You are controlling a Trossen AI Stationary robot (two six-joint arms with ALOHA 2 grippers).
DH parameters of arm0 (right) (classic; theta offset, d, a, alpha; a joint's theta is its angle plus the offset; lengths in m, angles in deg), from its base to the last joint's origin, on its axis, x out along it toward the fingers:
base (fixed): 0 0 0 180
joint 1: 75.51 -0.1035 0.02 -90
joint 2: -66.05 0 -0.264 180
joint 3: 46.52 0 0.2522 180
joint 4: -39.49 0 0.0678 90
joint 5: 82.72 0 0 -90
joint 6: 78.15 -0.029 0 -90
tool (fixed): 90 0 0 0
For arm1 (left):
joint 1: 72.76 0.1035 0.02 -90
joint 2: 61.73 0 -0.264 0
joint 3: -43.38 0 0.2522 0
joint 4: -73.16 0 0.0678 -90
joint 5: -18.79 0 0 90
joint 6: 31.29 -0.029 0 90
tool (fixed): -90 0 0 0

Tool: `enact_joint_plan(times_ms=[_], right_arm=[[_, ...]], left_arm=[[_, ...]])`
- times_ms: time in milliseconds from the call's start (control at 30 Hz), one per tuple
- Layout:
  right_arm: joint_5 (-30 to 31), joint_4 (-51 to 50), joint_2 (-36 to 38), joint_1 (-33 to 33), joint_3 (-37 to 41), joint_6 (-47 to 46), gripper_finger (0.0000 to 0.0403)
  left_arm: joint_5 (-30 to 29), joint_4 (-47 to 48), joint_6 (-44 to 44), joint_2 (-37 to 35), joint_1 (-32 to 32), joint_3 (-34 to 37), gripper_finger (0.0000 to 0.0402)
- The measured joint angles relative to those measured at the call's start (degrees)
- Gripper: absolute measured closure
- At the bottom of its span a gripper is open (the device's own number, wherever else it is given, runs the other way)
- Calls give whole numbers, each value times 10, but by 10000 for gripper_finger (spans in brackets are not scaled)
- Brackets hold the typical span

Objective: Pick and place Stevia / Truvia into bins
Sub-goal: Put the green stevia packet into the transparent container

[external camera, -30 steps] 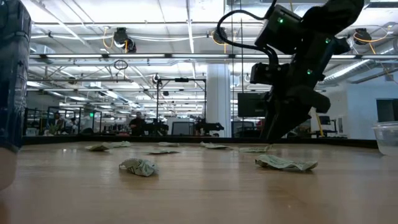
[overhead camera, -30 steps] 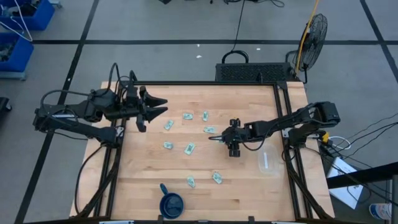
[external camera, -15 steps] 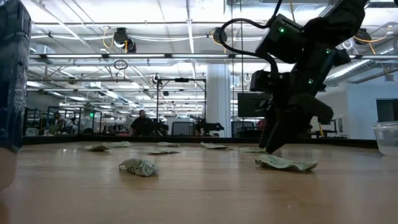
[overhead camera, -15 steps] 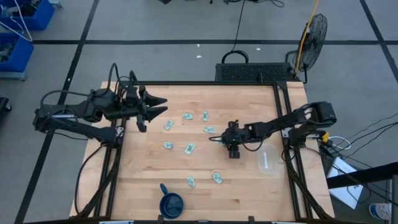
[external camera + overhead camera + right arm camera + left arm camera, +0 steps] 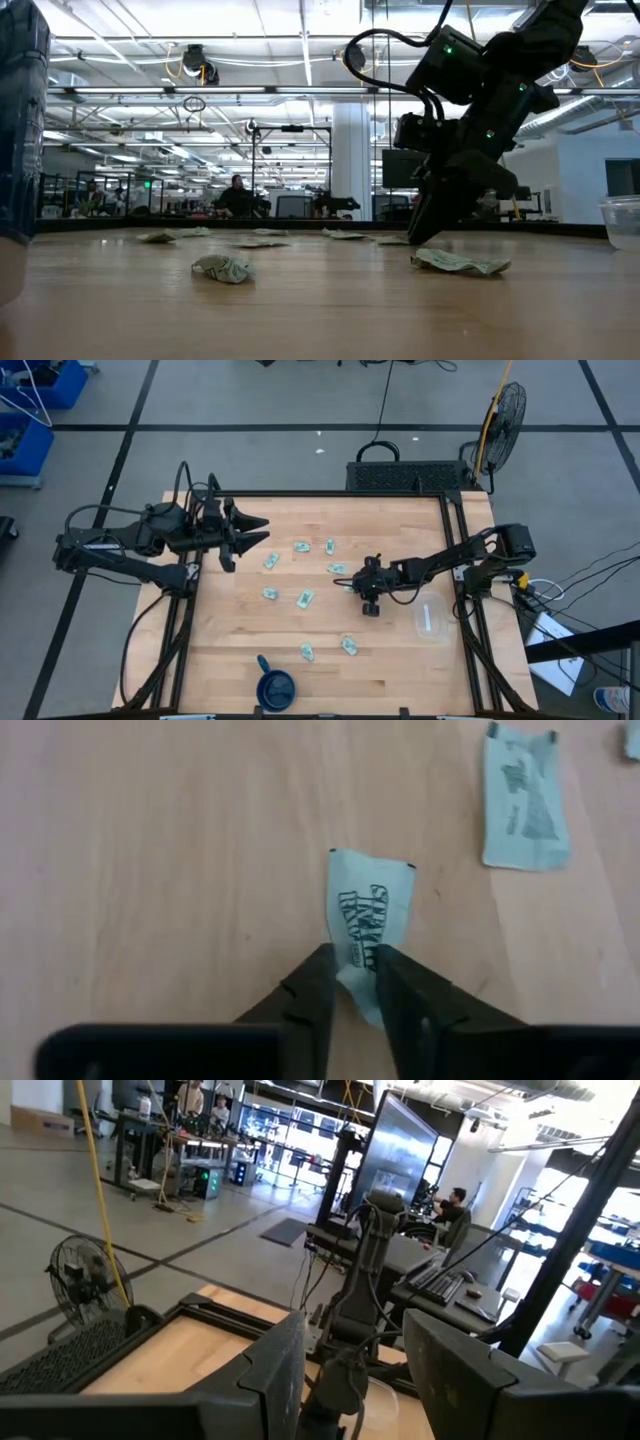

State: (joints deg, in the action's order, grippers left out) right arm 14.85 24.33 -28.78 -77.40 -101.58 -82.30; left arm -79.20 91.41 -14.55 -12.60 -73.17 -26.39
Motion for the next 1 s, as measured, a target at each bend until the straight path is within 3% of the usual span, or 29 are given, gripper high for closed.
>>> enact_joint_plan(times_ms=[167,333,533,733,900,1000], right_arm=[[6,-8,18,-7,2,-21,394],[25,-78,83,-27,-18,-54,387],[23,-339,194,-75,-115,-126,382],[-81,-583,268,-128,-158,-283,385],[-94,-698,289,-175,-119,-388,385],[-94,-696,295,-188,-92,-401,385]], left_arm=[[0,0,0,0,0,0,227],[0,0,0,0,0,0,227],[0,0,0,0,0,0,227],[0,0,0,0,-1,0,227],[0,0,0,0,-1,0,227],[0,0,0,0,-1,0,227]])
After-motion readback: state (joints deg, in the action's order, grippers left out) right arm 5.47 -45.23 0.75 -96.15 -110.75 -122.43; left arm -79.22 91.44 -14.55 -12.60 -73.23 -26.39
